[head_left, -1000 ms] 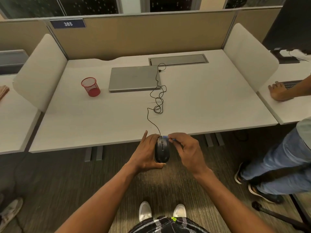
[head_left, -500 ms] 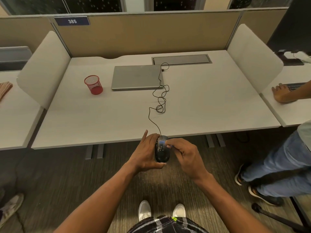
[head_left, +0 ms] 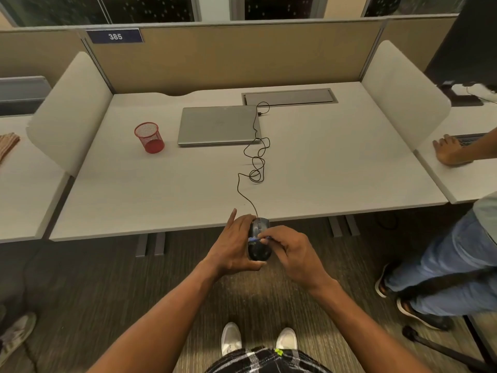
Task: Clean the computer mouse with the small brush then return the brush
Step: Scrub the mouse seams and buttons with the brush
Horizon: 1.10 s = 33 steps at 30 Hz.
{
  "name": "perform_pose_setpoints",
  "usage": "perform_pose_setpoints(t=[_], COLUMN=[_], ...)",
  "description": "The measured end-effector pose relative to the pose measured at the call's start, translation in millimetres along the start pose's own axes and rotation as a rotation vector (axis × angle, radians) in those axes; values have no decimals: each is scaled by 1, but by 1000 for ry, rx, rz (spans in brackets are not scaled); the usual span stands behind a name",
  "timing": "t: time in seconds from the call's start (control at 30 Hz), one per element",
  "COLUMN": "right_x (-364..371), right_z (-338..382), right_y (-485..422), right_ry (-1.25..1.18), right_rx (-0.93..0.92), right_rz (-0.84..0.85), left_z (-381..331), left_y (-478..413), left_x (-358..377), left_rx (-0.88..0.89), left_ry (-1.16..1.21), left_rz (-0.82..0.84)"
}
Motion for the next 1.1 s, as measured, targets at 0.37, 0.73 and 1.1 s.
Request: perform_pose_setpoints(t=[0.37, 0.73, 1.1], right_x=[-5, 0, -11], right_z=[-18, -13, -28], right_y=[14, 18, 29], right_ry=[-286, -298, -186], right_rx=[396, 443, 572], right_rz=[-299, -378, -542], left_z=[3, 4, 8], left_y=[-1, 1, 3], left_x=[-2, 0, -3], left_rx=[4, -1, -5], left_ry=[8, 14, 45], left_rz=[1, -1, -16])
Point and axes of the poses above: each hand's wrist, its own y-axis away from the middle knuckle, its own x-axis out of the palm, z = x × y, the point moved 5 cm from there along -y, towards the middle knuckle, and after that the axes turned 10 degrees about -x, right-handed, at the moved point
